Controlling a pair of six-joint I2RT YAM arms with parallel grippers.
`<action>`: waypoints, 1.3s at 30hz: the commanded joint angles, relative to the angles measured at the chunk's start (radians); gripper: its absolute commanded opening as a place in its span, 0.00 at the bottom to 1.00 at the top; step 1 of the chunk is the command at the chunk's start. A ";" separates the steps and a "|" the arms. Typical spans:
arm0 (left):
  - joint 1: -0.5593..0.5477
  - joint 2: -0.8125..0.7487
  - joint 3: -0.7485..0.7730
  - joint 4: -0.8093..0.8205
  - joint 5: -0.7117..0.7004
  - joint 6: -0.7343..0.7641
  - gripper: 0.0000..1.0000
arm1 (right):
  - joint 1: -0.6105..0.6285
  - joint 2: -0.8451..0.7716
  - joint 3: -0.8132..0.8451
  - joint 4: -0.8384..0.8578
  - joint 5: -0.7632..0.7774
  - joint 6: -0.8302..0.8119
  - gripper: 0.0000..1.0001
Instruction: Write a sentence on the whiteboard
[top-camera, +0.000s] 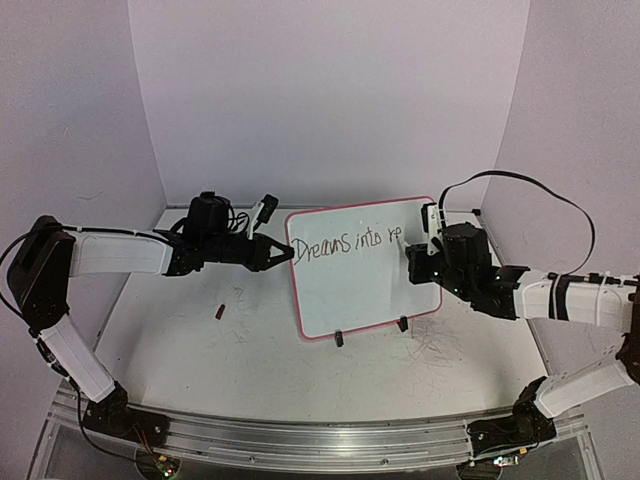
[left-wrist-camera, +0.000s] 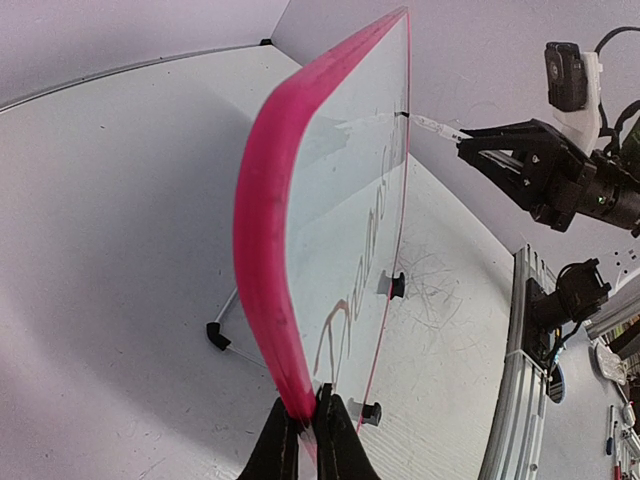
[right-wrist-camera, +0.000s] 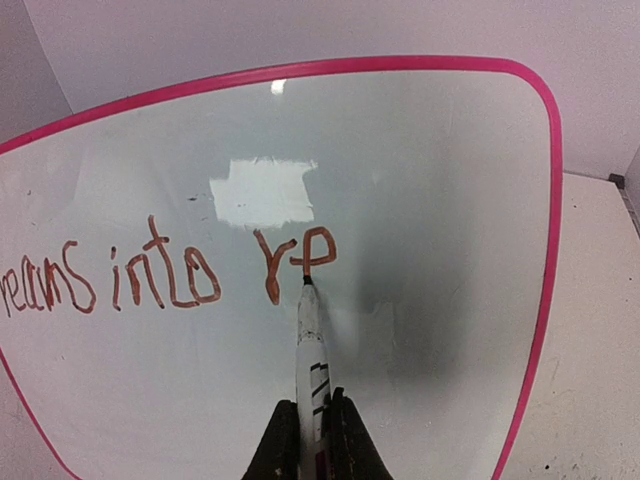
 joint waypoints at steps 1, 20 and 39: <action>-0.025 0.001 0.024 -0.056 0.012 0.062 0.00 | -0.006 -0.016 -0.024 -0.028 -0.015 0.021 0.00; -0.027 -0.003 0.023 -0.058 0.010 0.063 0.00 | -0.012 -0.095 -0.043 0.018 0.030 0.024 0.00; -0.029 -0.001 0.022 -0.058 0.009 0.066 0.00 | -0.044 -0.018 -0.025 0.095 0.060 0.015 0.00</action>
